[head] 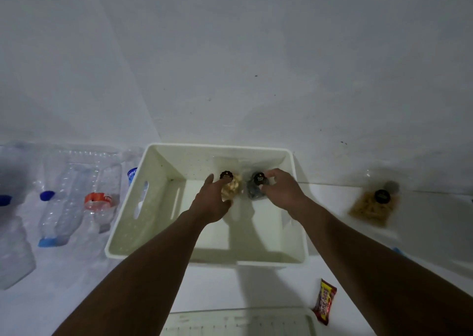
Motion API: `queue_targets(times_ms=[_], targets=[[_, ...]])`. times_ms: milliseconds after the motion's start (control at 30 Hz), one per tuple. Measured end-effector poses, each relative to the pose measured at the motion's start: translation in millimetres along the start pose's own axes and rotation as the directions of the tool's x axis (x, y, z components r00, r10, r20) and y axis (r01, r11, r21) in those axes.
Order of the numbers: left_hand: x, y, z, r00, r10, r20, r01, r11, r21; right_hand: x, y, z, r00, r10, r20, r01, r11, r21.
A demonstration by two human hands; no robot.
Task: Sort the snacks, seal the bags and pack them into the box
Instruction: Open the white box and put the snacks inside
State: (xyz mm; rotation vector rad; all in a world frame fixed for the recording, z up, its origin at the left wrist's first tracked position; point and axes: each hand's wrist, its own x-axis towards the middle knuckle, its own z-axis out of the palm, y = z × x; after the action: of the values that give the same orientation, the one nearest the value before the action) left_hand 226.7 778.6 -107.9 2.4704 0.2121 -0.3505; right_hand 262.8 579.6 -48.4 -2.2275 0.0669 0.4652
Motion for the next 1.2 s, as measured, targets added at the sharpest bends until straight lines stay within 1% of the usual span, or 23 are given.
queue_targets(times_ms=[100,200,333,467,533,633,733,833,900,1033,1200], targets=[[-26,17,-11,0.998,0.058,-0.034,-0.058,0.998,-0.011,-21,-4,-13,1.0,-0.018,0.004,0.018,1.0,0.013],[-53,41,-18,0.992,0.099,-0.072,-0.101,0.995,-0.022,-48,-8,-32,0.997,-0.076,-0.029,0.076,0.997,-0.005],[-83,84,-18,0.969,0.196,-0.149,-0.209,0.975,-0.077,-83,4,-67,0.992,-0.094,-0.086,0.095,0.996,0.0],[-101,137,-3,0.92,0.303,-0.249,-0.333,0.939,-0.088,-108,36,-108,0.986,-0.058,-0.157,0.063,0.998,0.028],[-105,162,11,0.91,0.323,-0.261,-0.361,0.926,-0.111,-117,59,-130,0.981,-0.017,-0.192,0.025,0.999,0.039],[-108,196,38,0.901,0.369,-0.229,-0.402,0.908,-0.119,-123,100,-161,0.974,0.038,-0.223,-0.038,0.999,0.005],[-103,220,68,0.911,0.39,-0.135,-0.407,0.904,-0.132,-125,139,-190,0.967,0.079,-0.243,-0.1,0.992,-0.072],[-90,233,101,0.928,0.372,-0.028,-0.373,0.922,-0.102,-122,180,-216,0.955,0.184,-0.233,-0.188,0.982,0.007],[-77,241,121,0.933,0.36,0.029,-0.358,0.932,-0.06,-114,206,-230,0.949,0.219,-0.227,-0.213,0.976,0.05],[-44,255,159,0.95,0.3,0.087,-0.299,0.954,-0.023,-84,252,-253,0.953,0.212,-0.217,-0.196,0.976,0.092],[10,273,208,0.965,0.239,0.109,-0.233,0.971,-0.058,-21,299,-271,0.965,0.216,-0.15,-0.192,0.969,0.159]])
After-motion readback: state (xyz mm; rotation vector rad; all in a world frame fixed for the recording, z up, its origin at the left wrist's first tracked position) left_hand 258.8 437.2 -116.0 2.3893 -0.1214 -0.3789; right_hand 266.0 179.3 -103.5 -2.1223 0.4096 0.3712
